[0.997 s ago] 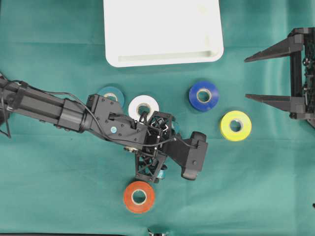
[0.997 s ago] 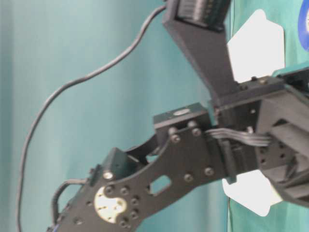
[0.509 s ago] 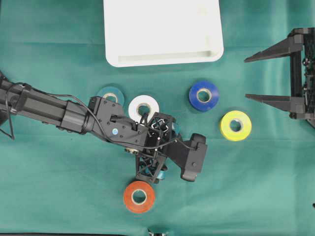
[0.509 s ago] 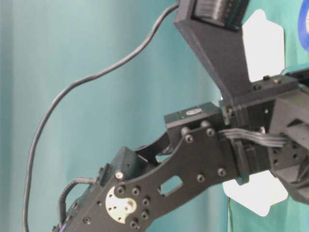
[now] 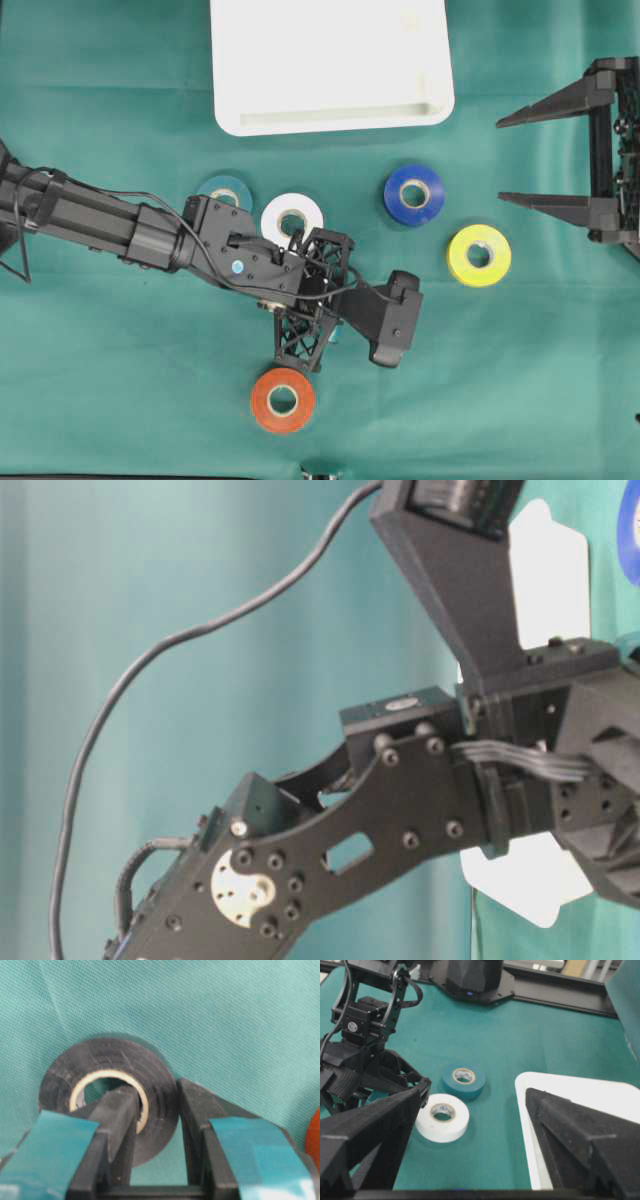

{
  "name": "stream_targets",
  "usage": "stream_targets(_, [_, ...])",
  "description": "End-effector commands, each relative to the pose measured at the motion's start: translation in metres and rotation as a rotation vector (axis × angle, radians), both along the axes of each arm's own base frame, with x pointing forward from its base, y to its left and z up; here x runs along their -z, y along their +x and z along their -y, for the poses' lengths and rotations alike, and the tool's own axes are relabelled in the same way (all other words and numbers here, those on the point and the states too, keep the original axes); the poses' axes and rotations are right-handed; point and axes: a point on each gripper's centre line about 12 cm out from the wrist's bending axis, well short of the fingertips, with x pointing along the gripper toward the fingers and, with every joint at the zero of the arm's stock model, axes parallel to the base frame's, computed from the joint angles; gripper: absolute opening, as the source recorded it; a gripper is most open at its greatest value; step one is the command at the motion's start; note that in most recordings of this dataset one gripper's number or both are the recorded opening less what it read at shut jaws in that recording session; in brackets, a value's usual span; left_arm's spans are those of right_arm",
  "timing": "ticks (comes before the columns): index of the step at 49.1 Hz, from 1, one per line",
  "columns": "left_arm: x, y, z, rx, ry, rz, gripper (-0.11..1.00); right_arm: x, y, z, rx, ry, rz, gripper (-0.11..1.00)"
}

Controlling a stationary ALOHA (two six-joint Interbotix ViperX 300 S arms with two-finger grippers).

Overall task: Pick up the tape from a random location and place it into the white case.
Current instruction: 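Lower the left gripper into the black roll's hole and close, then lift the black roll with the left gripper toward the white tray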

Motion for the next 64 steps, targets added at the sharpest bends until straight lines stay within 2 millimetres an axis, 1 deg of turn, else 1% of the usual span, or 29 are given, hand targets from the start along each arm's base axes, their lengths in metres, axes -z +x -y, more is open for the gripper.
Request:
stream_targets(1, [-0.015, 0.005, 0.002, 0.004, -0.007, 0.038, 0.19, -0.009, 0.003, 0.0, -0.002, 0.0, 0.021, 0.92])
stream_targets(19, [-0.018, 0.006, 0.002, 0.006, -0.007, 0.044, 0.19, -0.008, 0.003, -0.001, -0.003, 0.002, 0.018, 0.92])
stream_targets(23, [-0.02, 0.006, 0.002, 0.004, -0.008, 0.042, 0.19, -0.008, 0.003, -0.001, -0.004, 0.002, 0.017, 0.92])
stream_targets(29, [-0.031, 0.005, 0.002, 0.004, -0.008, 0.047, 0.19, -0.008, 0.003, -0.001, -0.006, 0.003, 0.017, 0.92])
stream_targets(36, [-0.056, 0.003, 0.001, 0.004, -0.013, 0.063, 0.19, -0.009, 0.003, -0.001, -0.006, 0.005, 0.018, 0.92])
stream_targets(44, [-0.094, 0.001, 0.001, 0.003, -0.022, 0.102, 0.19, -0.008, 0.003, -0.001, -0.006, 0.005, 0.017, 0.92])
stream_targets(55, [-0.138, -0.006, -0.001, 0.004, -0.033, 0.155, 0.19, -0.009, 0.003, -0.002, -0.007, 0.005, 0.018, 0.92])
stream_targets(64, [-0.169, -0.01, -0.002, 0.003, -0.038, 0.168, 0.19, -0.01, 0.003, -0.003, -0.015, 0.006, 0.021, 0.92])
